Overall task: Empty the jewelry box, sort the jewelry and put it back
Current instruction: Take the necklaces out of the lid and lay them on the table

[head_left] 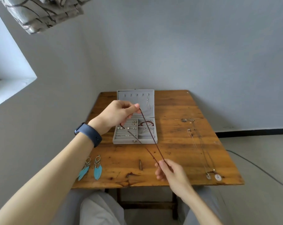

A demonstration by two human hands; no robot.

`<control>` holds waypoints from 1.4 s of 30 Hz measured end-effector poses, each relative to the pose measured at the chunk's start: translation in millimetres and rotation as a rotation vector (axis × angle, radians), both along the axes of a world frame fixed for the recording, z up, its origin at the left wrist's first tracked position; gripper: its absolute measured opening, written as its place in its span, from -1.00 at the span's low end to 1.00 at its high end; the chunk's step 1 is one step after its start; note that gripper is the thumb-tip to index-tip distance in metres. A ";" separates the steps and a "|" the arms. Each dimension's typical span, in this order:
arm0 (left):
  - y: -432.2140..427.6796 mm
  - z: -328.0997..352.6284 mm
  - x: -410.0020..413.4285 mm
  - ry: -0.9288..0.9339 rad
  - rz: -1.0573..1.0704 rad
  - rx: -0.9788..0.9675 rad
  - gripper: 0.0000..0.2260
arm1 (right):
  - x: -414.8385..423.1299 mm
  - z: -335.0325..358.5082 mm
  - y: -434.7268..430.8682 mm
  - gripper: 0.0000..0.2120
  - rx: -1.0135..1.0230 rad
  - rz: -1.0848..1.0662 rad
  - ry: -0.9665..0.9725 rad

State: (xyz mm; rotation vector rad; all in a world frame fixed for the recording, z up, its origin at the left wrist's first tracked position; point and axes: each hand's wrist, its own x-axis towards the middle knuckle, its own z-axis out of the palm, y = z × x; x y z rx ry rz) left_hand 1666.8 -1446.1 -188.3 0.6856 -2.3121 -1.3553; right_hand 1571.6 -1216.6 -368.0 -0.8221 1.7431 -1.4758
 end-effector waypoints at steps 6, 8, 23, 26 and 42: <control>-5.8 -43.8 -12.2 -0.151 -0.033 0.400 -0.79 | 0.7 -9.6 50.6 -0.77 -0.042 -0.102 -0.219; -1.3 -53.7 -22.8 -0.163 -0.070 0.458 -0.80 | -1.6 -10.1 62.4 -0.79 -0.068 -0.154 -0.311; 41.7 -75.5 -125.9 -0.220 0.021 -0.169 -0.77 | -23.5 -37.0 140.1 -0.84 0.058 -0.321 -0.213; 48.4 -79.0 -150.0 -0.251 -0.005 -0.201 -0.75 | -29.8 -43.1 154.5 -0.87 0.089 -0.393 -0.173; 82.8 -110.8 -292.8 -0.447 -0.313 -0.411 -0.82 | -79.9 -56.2 176.9 -0.86 0.211 -0.736 -0.046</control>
